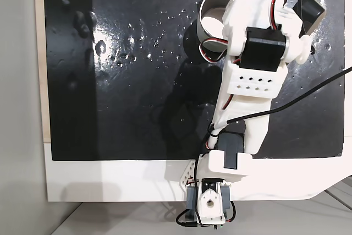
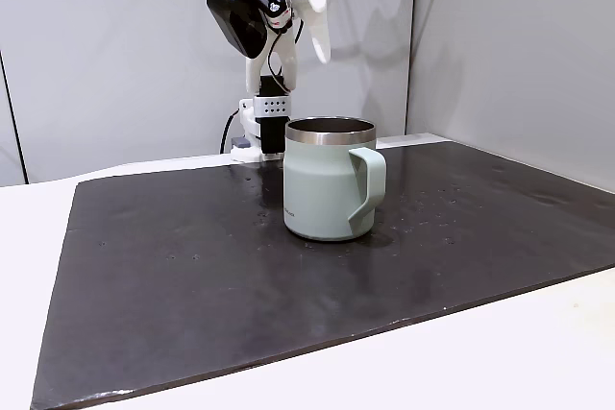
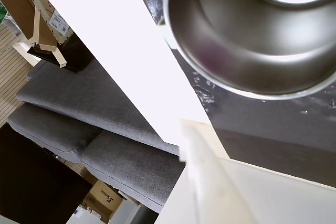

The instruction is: Grasp a pengrip and put it in the cup.

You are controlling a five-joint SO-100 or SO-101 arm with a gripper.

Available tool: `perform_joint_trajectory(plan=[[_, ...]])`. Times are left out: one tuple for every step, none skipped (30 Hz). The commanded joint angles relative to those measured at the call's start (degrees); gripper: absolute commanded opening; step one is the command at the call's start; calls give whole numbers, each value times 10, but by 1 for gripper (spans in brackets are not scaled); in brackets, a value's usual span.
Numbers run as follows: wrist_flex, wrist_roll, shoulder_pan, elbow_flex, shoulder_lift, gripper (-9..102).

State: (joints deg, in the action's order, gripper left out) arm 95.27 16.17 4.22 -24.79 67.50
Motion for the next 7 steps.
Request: perform_joint_trajectory(plan=[[11,-7,-2,4,31,35],[11,-7,-3,3,32,34],[11,-7,-3,3,33,34],[11,-7,-3,3,33,34],[11,-7,-3,3,33,34],[11,-7,-3,3,34,34],[11,-7,-3,1,35,34]])
